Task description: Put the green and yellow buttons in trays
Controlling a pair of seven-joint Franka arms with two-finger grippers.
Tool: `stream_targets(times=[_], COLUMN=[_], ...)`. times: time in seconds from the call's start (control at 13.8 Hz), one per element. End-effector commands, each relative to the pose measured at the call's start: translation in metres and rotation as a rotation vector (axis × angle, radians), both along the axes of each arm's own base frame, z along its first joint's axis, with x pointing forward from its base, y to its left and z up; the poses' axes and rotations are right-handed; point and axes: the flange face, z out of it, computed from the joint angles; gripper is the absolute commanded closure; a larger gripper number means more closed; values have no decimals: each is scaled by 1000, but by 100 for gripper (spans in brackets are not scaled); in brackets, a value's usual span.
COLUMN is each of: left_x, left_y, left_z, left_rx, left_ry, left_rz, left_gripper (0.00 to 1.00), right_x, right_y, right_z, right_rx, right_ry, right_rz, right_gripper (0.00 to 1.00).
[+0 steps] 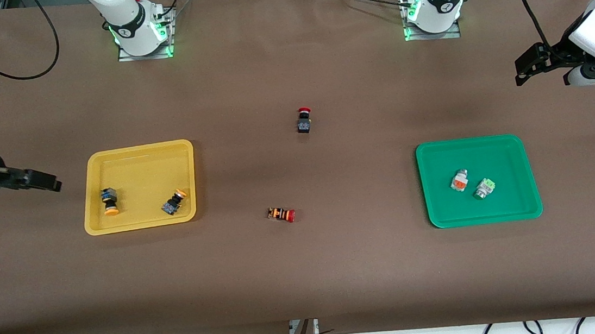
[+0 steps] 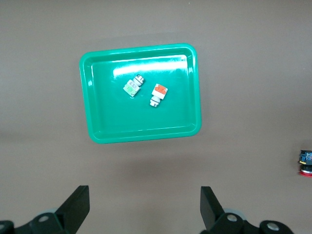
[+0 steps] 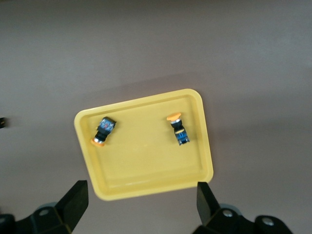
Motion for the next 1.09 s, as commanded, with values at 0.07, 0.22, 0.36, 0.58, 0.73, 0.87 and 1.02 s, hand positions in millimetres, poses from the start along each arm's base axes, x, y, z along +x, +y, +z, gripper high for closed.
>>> stream_targets(times=[0.07,0.22,0.36,0.58,0.73,0.87,1.02], left_x=[-2,-2,-2,-3,-3,-3,-3], left_y=[1,3,3,3,3,4,6], left_z=[7,7,7,8,8,8,8], left_rx=[18,18,18,18,18,18,18], left_ry=[1,1,1,1,1,1,3], left_rz=[-18,-16,-14,-14,-14,-13,-11], left_gripper=[0,0,0,0,0,0,0], right_x=[-7,-11,-11,-6,-1,0,2], right_y=[14,37,43,40,40,42,46], right_z=[18,18,18,21,24,23,25], right_rx=[-15,-49,-115,-108,-104,-101,-38], right_ry=[54,72,69,29,-10,-12,-37], right_rz=[17,49,70,61,62,69,60], right_gripper=[1,1,1,0,1,1,1])
